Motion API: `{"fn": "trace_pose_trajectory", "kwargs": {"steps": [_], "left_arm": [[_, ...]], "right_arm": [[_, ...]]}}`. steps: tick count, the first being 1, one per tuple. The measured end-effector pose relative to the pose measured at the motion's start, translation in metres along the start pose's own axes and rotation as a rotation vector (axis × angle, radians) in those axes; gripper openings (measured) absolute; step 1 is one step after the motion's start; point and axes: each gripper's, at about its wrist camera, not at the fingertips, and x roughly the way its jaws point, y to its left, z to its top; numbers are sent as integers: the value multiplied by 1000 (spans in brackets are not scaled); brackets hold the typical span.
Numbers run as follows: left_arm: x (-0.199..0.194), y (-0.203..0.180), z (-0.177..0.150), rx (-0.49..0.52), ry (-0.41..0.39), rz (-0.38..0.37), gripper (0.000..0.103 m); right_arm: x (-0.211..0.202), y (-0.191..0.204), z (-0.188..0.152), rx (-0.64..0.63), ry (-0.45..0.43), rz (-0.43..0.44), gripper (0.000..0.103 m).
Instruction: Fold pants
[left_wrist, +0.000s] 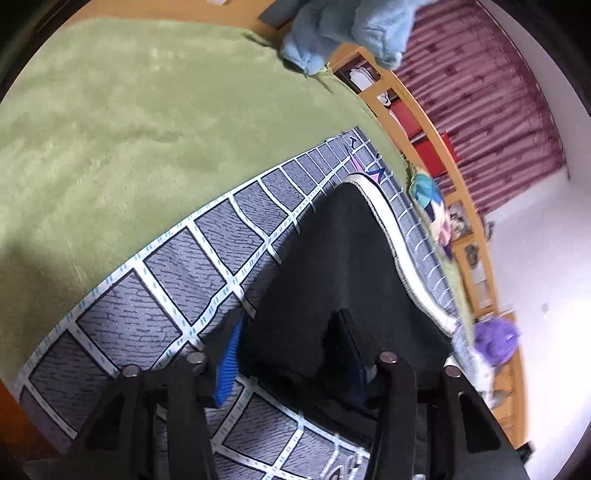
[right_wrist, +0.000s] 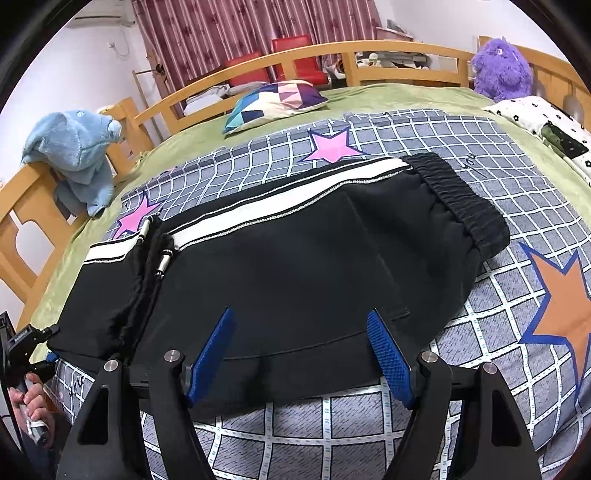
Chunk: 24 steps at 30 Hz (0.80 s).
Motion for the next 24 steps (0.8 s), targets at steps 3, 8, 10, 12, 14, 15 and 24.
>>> {"fn": "trace_pose_trajectory", "kwargs": {"steps": [3, 8, 10, 12, 14, 15, 24], "left_arm": [[-9, -10, -2, 57, -39, 12, 25], [-39, -84, -20, 373, -206, 164, 21], [-46, -120, -31, 475, -223, 165, 20], [-51, -153, -39, 505, -197, 88, 20], [-52, -184, -48, 547, -181, 41, 20], [-51, -202, -57, 593, -174, 25, 20], [0, -295, -179, 894, 93, -163, 14]], "right_arm": [[2, -1, -2, 12, 7, 13, 71], [0, -4, -1, 7, 30, 41, 63], [-4, -8, -2, 16, 19, 53, 63], [-8, -15, -2, 28, 3, 46, 63], [-11, -27, -3, 52, -7, 31, 63], [-12, -35, -3, 74, -5, 32, 63], [-28, -95, -12, 221, -39, 31, 63]]}}
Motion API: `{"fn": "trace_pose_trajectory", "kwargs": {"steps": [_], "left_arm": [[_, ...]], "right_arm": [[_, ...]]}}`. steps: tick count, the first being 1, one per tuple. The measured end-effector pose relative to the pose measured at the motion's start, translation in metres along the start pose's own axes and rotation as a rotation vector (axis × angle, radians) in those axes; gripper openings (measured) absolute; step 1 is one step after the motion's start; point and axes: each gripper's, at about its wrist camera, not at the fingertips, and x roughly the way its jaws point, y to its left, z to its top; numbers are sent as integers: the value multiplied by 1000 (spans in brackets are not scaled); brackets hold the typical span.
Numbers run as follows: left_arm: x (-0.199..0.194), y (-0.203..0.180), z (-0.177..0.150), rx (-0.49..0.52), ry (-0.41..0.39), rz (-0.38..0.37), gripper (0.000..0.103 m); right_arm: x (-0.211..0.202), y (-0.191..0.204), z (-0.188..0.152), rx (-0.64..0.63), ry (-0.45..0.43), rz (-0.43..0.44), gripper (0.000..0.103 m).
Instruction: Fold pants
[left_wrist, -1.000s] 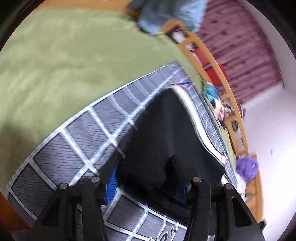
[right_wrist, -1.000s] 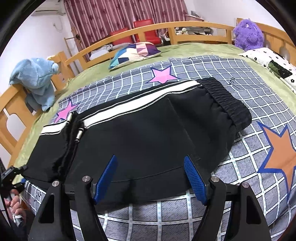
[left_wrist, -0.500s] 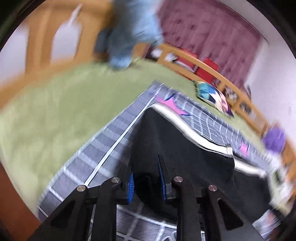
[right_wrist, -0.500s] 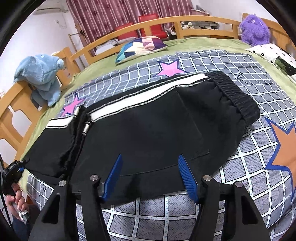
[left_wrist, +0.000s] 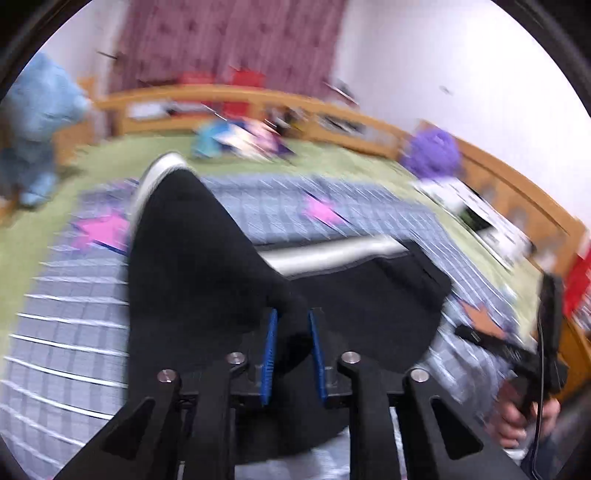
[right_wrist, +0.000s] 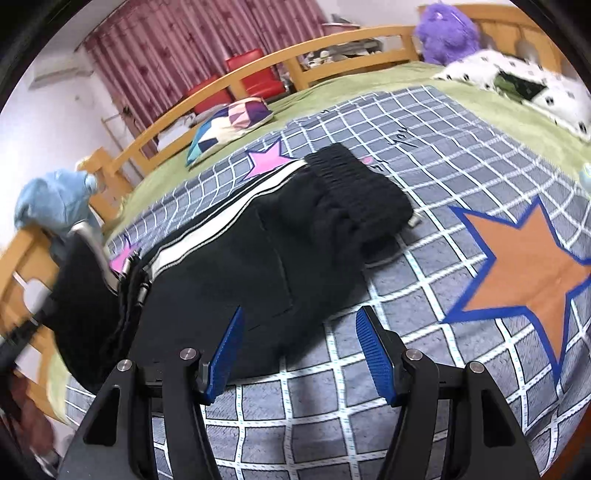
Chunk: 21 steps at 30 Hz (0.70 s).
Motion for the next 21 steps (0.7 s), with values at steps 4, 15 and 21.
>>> {"fn": "trace_pose_trajectory", "kwargs": {"steps": [4, 15, 21], "left_arm": [[45, -22, -24, -27, 139, -102, 2], [-28, 31, -21, -88, 42, -41, 34], [-43, 86, -30, -134, 29, 111, 42]], "right_arm": [[-1, -8, 0, 14, 2, 28, 63], [23, 48, -13, -128, 70, 124, 63], [40, 104, -20, -176, 113, 287, 63]]}}
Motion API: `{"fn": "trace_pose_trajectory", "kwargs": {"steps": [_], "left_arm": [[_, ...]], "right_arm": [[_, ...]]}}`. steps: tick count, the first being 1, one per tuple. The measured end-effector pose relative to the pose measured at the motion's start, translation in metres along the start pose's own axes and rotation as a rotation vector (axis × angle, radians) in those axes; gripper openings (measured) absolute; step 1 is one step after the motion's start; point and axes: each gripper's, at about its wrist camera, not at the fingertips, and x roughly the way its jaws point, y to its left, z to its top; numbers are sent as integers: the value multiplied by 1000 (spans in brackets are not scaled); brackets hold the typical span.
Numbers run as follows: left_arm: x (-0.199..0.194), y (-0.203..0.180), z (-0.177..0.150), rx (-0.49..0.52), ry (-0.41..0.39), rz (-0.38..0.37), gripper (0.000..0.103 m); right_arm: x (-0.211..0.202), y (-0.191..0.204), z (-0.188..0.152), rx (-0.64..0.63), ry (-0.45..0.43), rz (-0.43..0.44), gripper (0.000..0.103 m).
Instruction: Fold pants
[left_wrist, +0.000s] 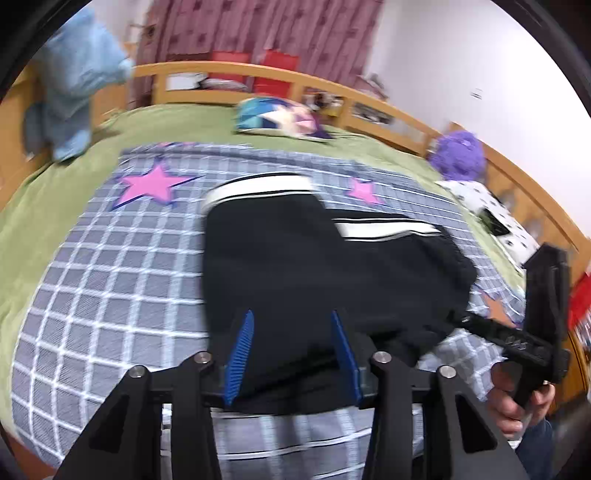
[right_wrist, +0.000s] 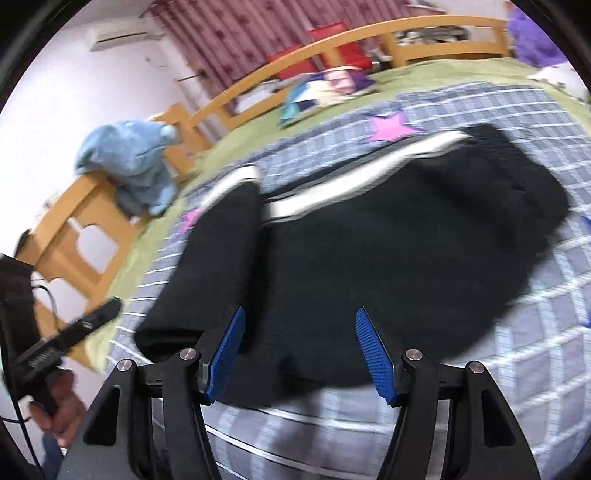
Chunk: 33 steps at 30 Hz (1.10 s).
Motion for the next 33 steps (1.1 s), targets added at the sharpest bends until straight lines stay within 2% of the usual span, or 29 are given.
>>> {"fn": "trace_pose_trajectory", "kwargs": {"steps": [2, 4, 6, 9, 10, 11, 13, 14, 16, 19, 22, 24, 29, 32, 33], "left_arm": [[-1, 21, -3, -36, -8, 10, 44], [-1, 38, -6, -66, -15, 2, 51], [-1, 52, -13, -113, -34, -26, 53], [4, 73, -24, -158, -32, -43, 55], [7, 75, -24, -177, -24, -35, 55], [10, 79, -26, -205, -24, -43, 55], [16, 82, -27, -213, -30, -47, 55], [19, 82, -28, -210, -26, -27, 55], [22, 83, -28, -221, -17, -39, 55], [22, 78, -27, -220, -27, -72, 55], [25, 67, -27, -172, -47, -39, 55], [31, 60, -29, -151, -32, -45, 55], [41, 30, -29, -76, 1, -45, 55], [47, 5, -22, -62, 28, -90, 55], [48, -2, -20, -54, 36, -108, 55]], "right_arm": [[18, 12, 4, 24, 15, 48, 63], [40, 15, 6, 92, 43, 84, 63], [64, 14, 5, 156, 94, 112, 63], [84, 22, 1, 178, 122, 127, 60], [87, 27, 2, 171, 124, 130, 56], [91, 36, 5, 148, 133, 138, 45], [94, 50, 12, 98, 141, 111, 34], [91, 59, 17, 45, 129, 97, 20], [80, 69, 28, -40, 98, 106, 15], [53, 76, 50, -151, 34, 21, 14], [18, 48, 71, -131, -37, 13, 14], [-1, 25, 81, -115, -70, -24, 14], [-53, -63, 96, -67, -132, -219, 14], [-56, -106, 89, -46, -108, -346, 14], [-53, -119, 85, -31, -87, -357, 14]]}}
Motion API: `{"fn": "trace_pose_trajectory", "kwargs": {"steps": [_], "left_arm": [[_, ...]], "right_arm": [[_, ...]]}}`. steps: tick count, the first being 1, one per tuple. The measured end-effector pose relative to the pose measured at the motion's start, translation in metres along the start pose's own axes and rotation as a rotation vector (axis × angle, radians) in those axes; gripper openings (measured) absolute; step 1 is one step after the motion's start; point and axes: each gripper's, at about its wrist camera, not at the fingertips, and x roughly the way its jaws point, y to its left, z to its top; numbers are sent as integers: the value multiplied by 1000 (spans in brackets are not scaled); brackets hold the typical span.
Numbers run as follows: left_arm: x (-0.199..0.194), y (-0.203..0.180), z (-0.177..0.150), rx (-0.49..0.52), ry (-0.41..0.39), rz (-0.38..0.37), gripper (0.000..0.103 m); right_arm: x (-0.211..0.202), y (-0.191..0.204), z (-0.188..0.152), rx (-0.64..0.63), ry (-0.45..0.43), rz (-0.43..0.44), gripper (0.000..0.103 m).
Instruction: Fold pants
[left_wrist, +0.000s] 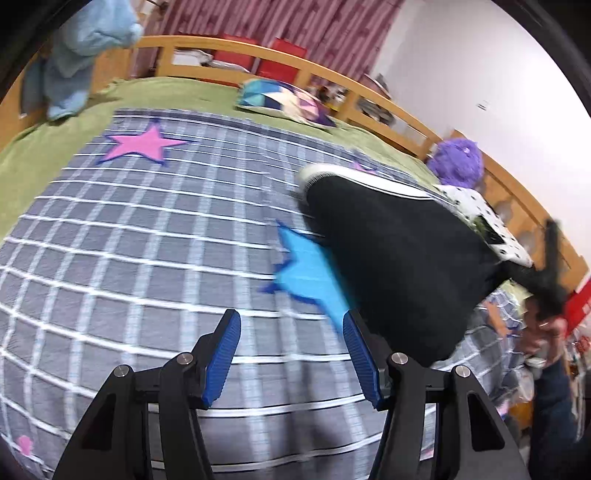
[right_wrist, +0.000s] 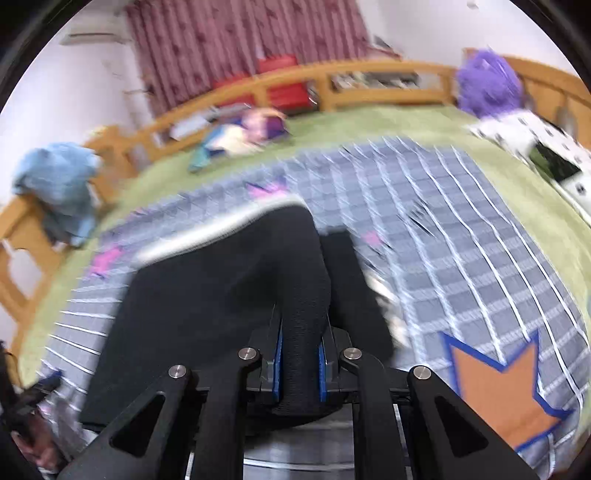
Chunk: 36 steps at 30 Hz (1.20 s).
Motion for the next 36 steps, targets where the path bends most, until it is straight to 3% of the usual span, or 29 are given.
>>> {"fn": "trace_pose_trajectory", "kwargs": {"steps": [4, 6, 7, 10, 12, 15, 17, 19, 22, 25, 29, 31, 33, 34, 36], "left_arm": [[5, -43, 13, 46, 8, -29, 55], [6, -64, 22, 69, 3, -20, 55], [6, -71, 24, 81, 1, -15, 55], [9, -95, 32, 124, -18, -8, 55], [21, -108, 29, 147, 3, 18, 55], [51, -113, 6, 177, 90, 45, 55], [69, -108, -16, 170, 148, 63, 57], [73, -101, -30, 159, 139, 62, 59], [67, -94, -24, 128, 158, 17, 59], [57, -84, -12, 71, 169, -31, 59], [49, -74, 2, 43, 141, -8, 57], [52, -71, 10, 15, 145, -24, 57], [53, -68, 16, 2, 145, -21, 57], [54, -67, 19, 4, 144, -13, 57], [53, -65, 23, 9, 147, 8, 57]], "right_arm": [[15, -26, -16, 63, 29, 45, 15], [13, -16, -15, 13, 36, 5, 25], [7, -10, -13, -21, 37, -32, 26], [-19, -7, -9, -55, -63, -57, 29], [-32, 4, -9, -98, -111, -2, 36], [-16, 16, -19, -170, -92, 40, 36], [8, 10, -36, -188, -31, -3, 32], [19, -2, -53, -151, -39, -1, 32], [13, 4, -59, -193, -20, -30, 32], [0, 5, -48, -198, -8, 16, 31], [-14, -5, -19, -155, -112, 41, 60], [6, -12, 3, -132, -94, 39, 60], [34, -18, 18, -101, -22, 62, 58], [47, -21, 20, -89, 20, 65, 51], [65, -21, 19, -95, 60, 49, 23]]}}
